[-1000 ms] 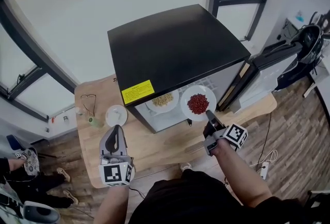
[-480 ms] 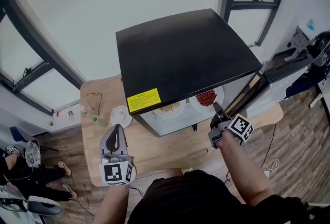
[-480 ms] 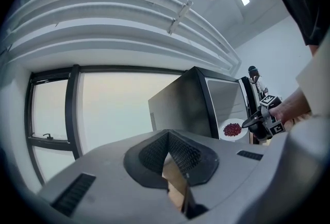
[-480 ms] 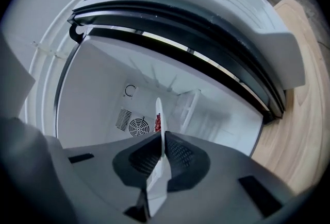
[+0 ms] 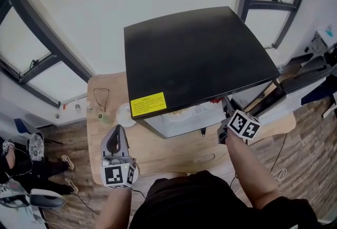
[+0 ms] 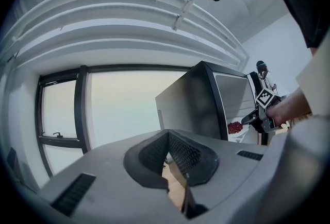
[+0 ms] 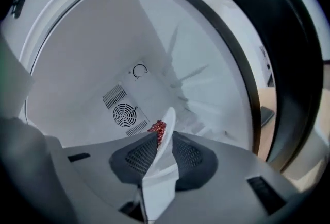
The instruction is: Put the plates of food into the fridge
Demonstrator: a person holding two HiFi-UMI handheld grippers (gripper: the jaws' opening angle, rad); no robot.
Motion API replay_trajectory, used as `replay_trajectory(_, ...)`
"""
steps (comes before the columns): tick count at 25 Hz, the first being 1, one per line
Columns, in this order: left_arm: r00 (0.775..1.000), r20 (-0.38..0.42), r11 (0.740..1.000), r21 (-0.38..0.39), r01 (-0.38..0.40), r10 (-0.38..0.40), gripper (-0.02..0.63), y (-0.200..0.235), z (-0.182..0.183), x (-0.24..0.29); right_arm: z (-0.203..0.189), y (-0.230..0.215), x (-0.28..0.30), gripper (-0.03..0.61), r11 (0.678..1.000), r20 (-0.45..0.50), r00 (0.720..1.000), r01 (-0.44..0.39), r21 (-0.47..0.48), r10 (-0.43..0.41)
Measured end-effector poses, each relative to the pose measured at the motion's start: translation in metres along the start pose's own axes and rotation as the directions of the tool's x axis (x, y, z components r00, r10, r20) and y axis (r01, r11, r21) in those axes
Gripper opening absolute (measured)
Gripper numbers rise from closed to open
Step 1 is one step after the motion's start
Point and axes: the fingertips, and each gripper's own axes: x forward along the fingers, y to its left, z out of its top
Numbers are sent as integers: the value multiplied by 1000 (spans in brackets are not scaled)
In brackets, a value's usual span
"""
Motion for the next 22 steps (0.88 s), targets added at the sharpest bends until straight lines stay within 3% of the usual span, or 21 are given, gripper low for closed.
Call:
replay_trajectory(3,1000,-9,1000,1,-20,20,5,-1,-2,-2,1,-8,8,114,988,-25,997,70,-141,-74)
replay_trajectory(6,999,-20,999,4,-36,36,5,-2,-3,-7,-2,-15,12,122,974,-42,991,118,-192,-128)
replay_trajectory(9,998,-24,998,0,-59,59,5,0,-4,-11,-1,-25,8,124,968,-25,986,157,-194,-165)
replay_trajectory(18,997,-31,997,-31,-76,75,5,25,-17,-35,-7,-13,-24,124,964,84,982,184,-192,-170)
replay_trajectory(22,998,-44,999,-19,-33,32,3,32,-18,-43,-21,-4,-41,124,967,89,980,190,-168,-177)
